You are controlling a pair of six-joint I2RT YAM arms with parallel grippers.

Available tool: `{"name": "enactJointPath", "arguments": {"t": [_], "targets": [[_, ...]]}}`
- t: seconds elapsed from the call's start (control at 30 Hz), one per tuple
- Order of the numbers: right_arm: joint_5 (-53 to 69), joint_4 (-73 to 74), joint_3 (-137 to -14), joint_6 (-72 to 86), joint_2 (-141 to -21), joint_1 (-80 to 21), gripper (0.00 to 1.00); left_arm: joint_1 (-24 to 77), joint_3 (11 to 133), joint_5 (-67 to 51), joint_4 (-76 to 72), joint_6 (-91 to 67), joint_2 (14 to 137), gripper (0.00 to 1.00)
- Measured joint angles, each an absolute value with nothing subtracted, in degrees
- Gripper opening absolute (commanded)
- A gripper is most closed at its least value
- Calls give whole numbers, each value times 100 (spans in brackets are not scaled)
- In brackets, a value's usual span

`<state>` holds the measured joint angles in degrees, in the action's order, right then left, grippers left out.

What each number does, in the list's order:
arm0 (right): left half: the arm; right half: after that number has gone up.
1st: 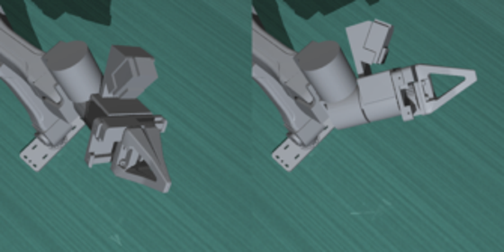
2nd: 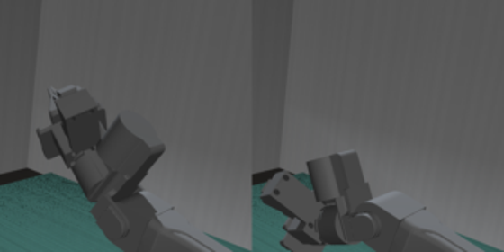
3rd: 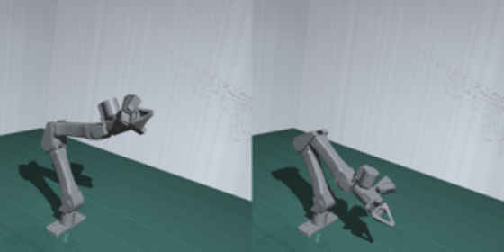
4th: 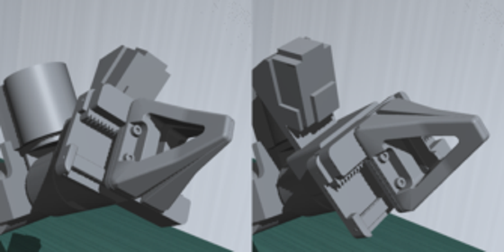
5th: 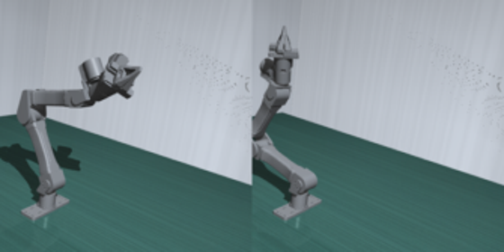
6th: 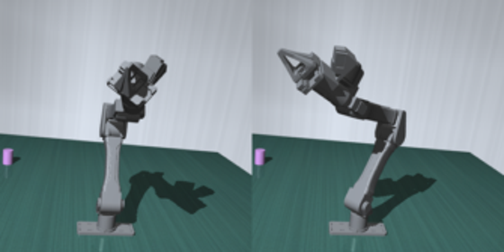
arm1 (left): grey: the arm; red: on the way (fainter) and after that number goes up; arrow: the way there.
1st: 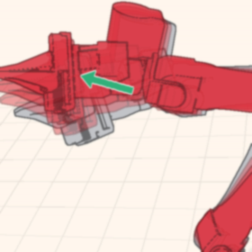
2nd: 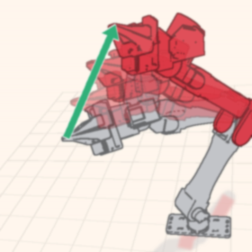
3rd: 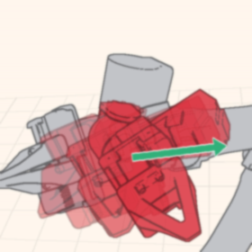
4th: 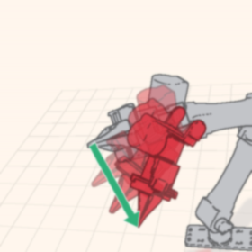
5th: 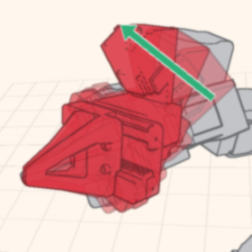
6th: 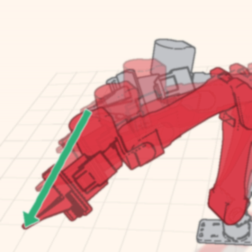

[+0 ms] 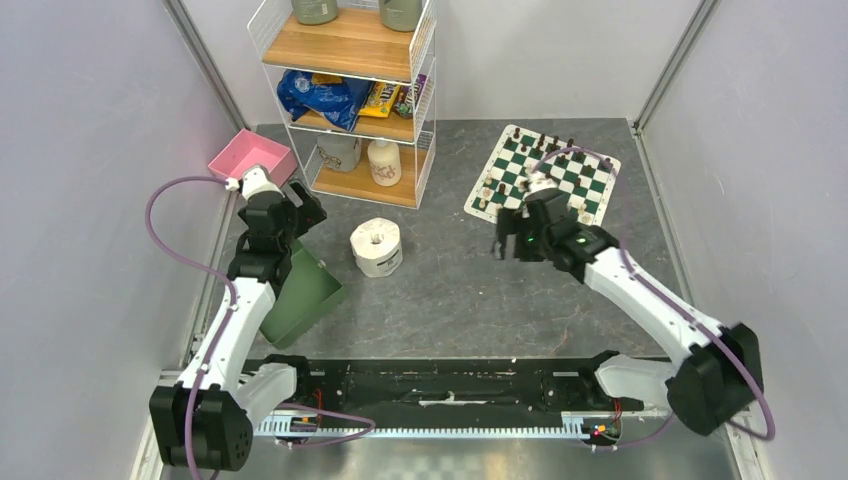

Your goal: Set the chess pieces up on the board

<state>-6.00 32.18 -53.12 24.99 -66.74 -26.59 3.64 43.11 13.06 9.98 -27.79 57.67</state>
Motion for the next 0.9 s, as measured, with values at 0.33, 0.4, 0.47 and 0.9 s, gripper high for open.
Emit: {"name": "enactJointPath", "arguments": {"t": [0.33,0.4,0.47,0.9], "targets": [[-106,2397,-5605,3048,-8654,-4517,95,362,4086,1520,1046,-2842,5319,100],[-110,2248,-5883,3159,-9107,-4716,92,362,4086,1518,1107,-2882,5321,100],[-128,2034,-6204,3282,-9572,-4904,90,362,4086,1498,1160,-2932,5323,100],[23,917,-8591,3590,-12134,-5085,82,362,4086,1186,1302,-3127,5129,100]]}}
